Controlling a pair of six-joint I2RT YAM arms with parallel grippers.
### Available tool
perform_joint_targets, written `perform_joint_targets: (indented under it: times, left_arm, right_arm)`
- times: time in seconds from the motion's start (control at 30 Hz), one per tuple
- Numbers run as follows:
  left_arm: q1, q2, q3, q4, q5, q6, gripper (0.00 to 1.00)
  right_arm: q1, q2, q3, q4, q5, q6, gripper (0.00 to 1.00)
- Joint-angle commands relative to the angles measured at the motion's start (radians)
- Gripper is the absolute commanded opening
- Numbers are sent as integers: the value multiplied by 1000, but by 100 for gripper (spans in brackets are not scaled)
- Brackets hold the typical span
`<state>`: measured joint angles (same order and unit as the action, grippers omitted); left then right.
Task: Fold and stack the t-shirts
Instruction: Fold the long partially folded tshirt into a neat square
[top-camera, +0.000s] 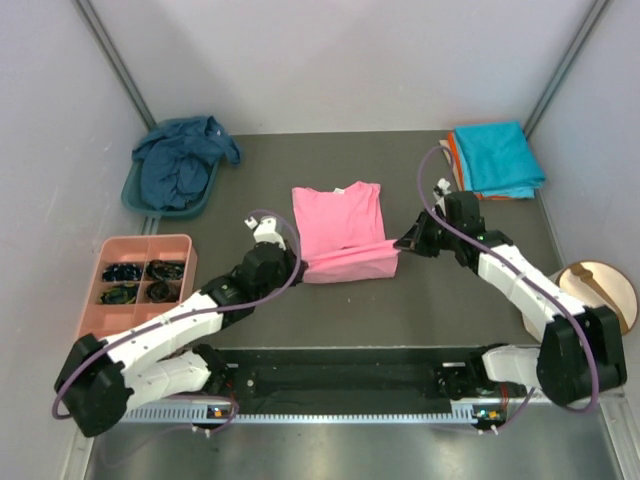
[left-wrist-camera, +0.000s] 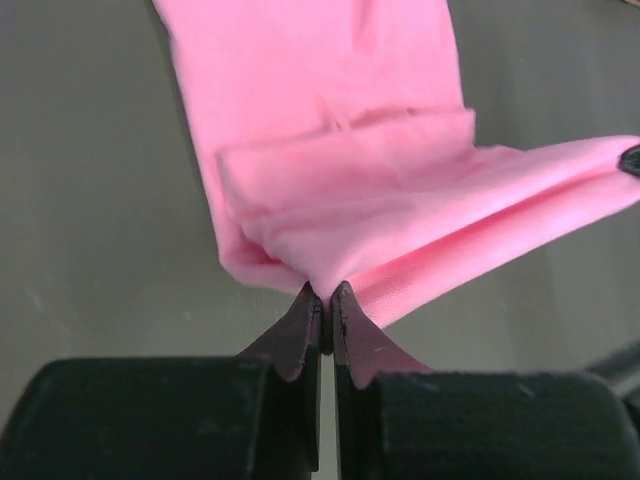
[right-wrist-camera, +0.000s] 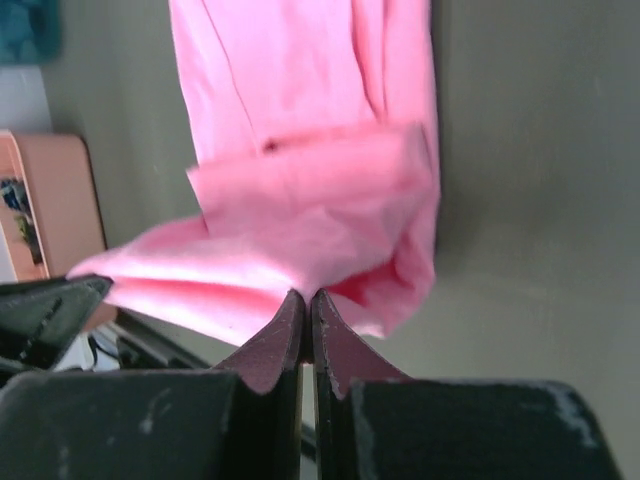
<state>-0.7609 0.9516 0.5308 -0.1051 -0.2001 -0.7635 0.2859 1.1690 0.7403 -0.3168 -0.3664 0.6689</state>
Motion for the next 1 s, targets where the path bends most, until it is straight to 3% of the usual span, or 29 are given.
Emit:
perform_joint_targets:
  times: [0.0,0.3,0.5,0.97]
  left_arm:
    - [21,160,150,97,-197,137,0]
    - [192,458,415,260,-92,230,0]
    - [281,578,523,280,-32,273,0]
    - [319,760,601,318,14,283,0]
  right_arm:
    - [-10,176,175,162,80,-29,0]
    - [-13,539,551,165,40,-66,0]
    - [-34,684,743,153,6,-68,0]
    - [-70,883,918,127,-52,-54,0]
